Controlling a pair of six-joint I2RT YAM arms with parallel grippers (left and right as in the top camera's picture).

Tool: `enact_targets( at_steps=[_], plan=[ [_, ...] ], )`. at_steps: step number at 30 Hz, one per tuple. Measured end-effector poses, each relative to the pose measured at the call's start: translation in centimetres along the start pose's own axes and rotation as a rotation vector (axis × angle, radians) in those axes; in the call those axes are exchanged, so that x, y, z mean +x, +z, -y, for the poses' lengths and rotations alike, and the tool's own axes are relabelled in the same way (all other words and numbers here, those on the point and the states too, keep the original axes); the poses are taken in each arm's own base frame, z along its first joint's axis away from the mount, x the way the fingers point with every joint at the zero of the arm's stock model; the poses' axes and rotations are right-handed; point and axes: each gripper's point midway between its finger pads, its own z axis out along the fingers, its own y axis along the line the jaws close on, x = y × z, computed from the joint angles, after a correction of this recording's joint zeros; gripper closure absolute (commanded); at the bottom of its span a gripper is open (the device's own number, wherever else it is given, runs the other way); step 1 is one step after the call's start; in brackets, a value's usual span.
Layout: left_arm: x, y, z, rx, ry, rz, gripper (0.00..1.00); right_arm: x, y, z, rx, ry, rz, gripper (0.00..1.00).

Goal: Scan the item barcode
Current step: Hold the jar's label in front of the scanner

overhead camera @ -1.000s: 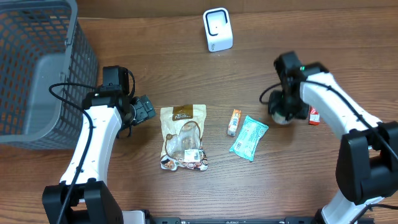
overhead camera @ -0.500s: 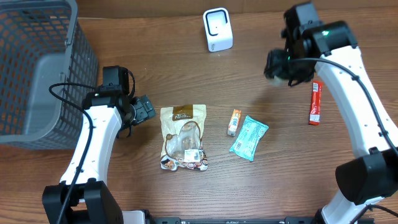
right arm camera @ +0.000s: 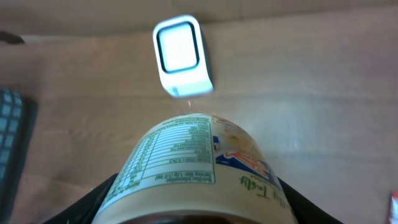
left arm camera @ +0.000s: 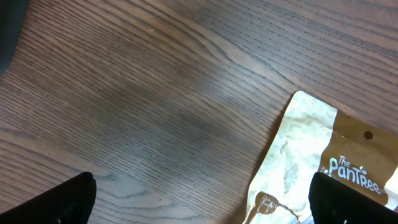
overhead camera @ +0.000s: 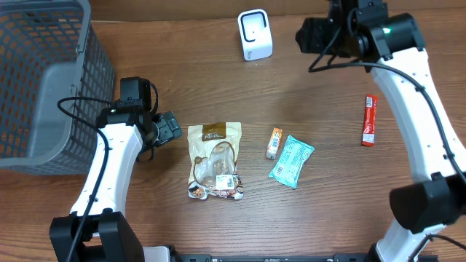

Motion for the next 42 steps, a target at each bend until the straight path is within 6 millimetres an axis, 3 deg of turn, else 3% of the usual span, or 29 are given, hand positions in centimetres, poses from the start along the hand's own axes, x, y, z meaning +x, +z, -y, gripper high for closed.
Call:
enact_targets(
  at_steps=[12, 22, 23, 27, 28, 30, 35, 42],
  plan=[
    [0.0, 0.0, 0.0, 0.0, 0.0, 0.0, 0.0, -1.7, 12.4, 1.1, -0.028, -0.016, 0.073, 0.76],
    [0.0, 0.0, 0.0, 0.0, 0.0, 0.0, 0.0, -2.5, 18.9, -0.7, -0.096, -0.061, 0.191, 0.75],
    [0.0, 0.0, 0.0, 0.0, 0.0, 0.0, 0.0, -2.4, 19.5, -1.0, -0.104, -0.066, 0.199, 0.72],
    [0.0, 0.0, 0.0, 0.0, 0.0, 0.0, 0.0, -2.3, 21.0, -2.1, -0.128, -0.083, 0.231, 0.73],
    [0.0, 0.0, 0.0, 0.0, 0.0, 0.0, 0.0, -2.3, 21.3, -2.2, -0.133, -0.086, 0.238, 0.77],
    [0.0, 0.0, 0.0, 0.0, 0.0, 0.0, 0.0, -2.7, 21.5, -2.8, -0.147, -0.092, 0.266, 0.96],
    [0.0, 0.0, 0.0, 0.0, 0.0, 0.0, 0.0, -5.1, 20.5, -3.9, -0.188, -0.108, 0.377, 0.96],
    [0.0, 0.0, 0.0, 0.0, 0.0, 0.0, 0.0, -6.7, 19.6, -4.9, -0.218, -0.12, 0.454, 0.94]
  ],
)
